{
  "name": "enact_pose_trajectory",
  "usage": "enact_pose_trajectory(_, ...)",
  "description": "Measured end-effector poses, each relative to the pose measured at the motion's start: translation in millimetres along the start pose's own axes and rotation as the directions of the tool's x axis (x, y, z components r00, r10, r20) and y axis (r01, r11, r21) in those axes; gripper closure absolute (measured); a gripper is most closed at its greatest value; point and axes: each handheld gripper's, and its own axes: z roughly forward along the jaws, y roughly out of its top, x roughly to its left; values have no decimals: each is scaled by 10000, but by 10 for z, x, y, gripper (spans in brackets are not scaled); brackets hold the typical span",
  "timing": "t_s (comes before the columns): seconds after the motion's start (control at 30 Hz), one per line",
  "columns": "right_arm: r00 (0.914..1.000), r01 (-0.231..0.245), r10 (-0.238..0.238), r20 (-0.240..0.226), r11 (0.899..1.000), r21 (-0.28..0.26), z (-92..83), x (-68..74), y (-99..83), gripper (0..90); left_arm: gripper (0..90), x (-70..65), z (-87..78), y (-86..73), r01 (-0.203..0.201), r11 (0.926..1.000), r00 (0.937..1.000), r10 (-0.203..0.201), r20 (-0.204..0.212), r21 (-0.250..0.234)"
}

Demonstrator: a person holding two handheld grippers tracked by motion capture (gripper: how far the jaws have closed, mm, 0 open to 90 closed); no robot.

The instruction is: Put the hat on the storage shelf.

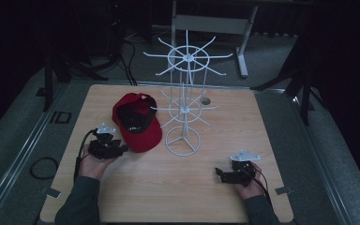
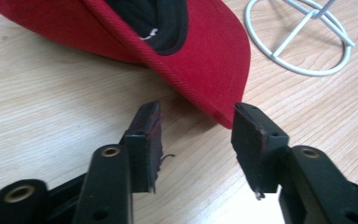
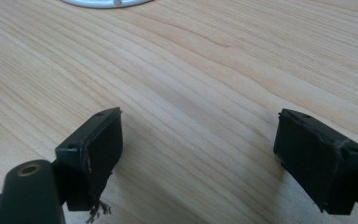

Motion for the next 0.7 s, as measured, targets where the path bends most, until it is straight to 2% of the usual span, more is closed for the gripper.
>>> enact_pose_trajectory(0.23,10000,-2,2,-2,10000,1,0,0,0,153,501,1,196,-4,360,9990,9975,-376,598,272)
enact_pose_trajectory(0.4,10000,1,-1,-2,10000,-1,0,0,0,153,505,-4,324,22,661,9975,9918,-684,1082,249)
enact_pose_trajectory(0.6,10000,-2,2,-2,10000,1,0,0,0,153,509,-7,476,36,844,9955,9879,-892,1268,428)
enact_pose_trajectory(0.7,10000,1,-1,-1,10000,-2,0,0,0,153,523,3,542,39,1064,9934,9845,-1112,1357,416)
